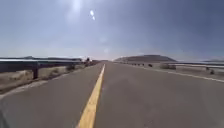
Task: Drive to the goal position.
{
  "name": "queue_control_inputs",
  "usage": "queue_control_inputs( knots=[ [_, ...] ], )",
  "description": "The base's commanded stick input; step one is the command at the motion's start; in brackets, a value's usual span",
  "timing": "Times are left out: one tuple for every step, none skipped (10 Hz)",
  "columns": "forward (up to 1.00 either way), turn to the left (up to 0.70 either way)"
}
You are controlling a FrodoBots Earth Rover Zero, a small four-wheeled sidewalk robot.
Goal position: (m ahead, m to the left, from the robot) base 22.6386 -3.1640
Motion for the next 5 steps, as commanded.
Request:
queue_control_inputs(
  knots=[
    [0.85,0.0],
    [0.85,0.0],
    [0.85,0.0],
    [0.85,0.0],
    [0.85,0.0]
  ],
)
